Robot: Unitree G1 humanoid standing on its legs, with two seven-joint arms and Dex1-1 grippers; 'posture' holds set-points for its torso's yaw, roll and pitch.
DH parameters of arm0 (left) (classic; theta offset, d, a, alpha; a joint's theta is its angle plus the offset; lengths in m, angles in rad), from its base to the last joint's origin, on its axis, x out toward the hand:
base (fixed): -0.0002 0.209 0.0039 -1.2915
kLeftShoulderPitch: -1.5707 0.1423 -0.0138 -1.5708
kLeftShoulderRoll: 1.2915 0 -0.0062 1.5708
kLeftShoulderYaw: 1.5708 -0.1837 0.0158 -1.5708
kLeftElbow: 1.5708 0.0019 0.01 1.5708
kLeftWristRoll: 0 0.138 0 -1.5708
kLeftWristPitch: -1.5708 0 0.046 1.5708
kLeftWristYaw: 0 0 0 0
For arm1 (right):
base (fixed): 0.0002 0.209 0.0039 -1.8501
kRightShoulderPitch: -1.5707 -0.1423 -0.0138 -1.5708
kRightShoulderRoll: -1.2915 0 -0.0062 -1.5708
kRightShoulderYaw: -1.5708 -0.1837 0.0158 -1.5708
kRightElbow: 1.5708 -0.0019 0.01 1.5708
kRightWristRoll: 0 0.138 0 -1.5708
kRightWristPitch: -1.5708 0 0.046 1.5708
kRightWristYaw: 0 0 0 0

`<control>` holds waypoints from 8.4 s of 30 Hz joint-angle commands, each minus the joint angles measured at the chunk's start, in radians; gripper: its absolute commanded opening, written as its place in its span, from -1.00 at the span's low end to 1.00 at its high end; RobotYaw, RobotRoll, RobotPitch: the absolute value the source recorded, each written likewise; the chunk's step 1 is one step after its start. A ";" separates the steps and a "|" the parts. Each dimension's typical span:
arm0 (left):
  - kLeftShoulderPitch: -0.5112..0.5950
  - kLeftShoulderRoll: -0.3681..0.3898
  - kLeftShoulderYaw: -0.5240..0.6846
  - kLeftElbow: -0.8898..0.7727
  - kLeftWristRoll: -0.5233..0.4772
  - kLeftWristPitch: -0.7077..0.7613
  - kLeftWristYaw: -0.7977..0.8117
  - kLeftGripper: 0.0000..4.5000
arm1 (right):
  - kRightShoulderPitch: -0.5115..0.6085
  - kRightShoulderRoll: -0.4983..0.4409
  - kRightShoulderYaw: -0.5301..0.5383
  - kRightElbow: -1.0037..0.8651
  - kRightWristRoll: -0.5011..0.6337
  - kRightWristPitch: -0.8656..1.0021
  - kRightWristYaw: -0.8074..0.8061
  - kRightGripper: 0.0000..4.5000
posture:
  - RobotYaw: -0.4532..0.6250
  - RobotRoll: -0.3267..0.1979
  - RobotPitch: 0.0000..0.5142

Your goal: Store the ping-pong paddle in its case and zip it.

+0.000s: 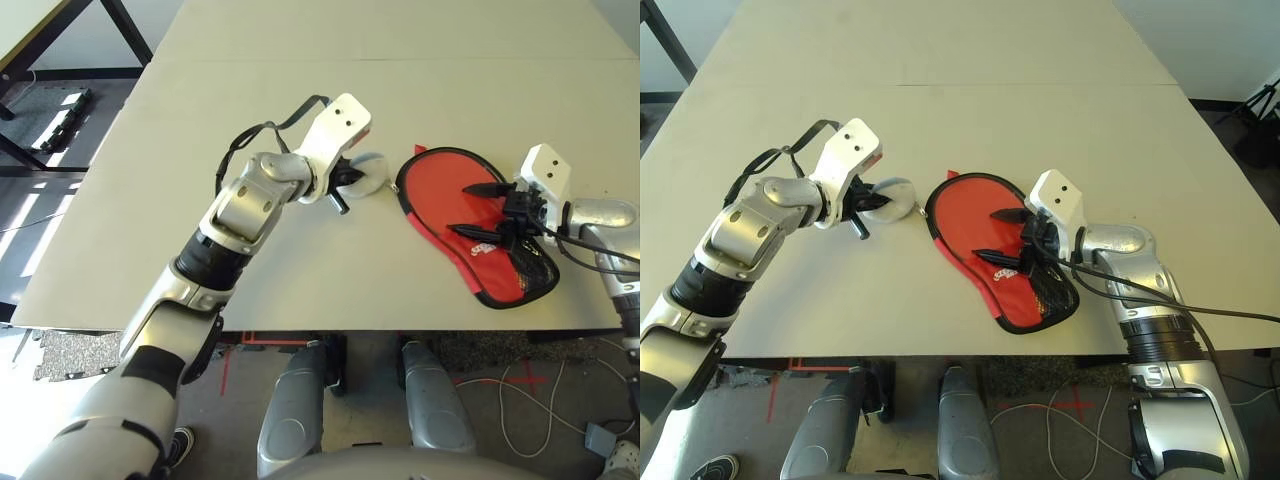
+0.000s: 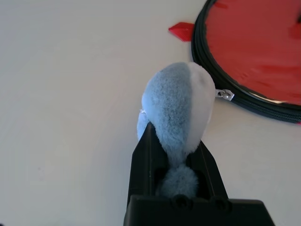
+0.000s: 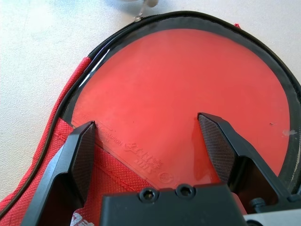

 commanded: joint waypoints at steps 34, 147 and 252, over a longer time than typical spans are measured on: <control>-0.538 -0.444 0.154 1.044 0.169 -0.718 0.107 -0.92 | 0.110 -0.016 0.048 -0.067 -0.047 0.110 -0.030 1.00 | -0.42 0.25 0.11; -0.414 -0.462 0.198 0.805 0.196 -0.663 -0.092 -1.00 | 0.113 0.015 0.050 -0.056 -0.051 0.113 -0.049 1.00 | -0.41 0.25 0.12; 0.072 -0.260 -0.082 0.220 0.162 -0.165 -0.238 0.98 | -0.302 -0.158 -0.104 0.225 0.083 0.120 0.153 1.00 | -0.44 0.25 0.07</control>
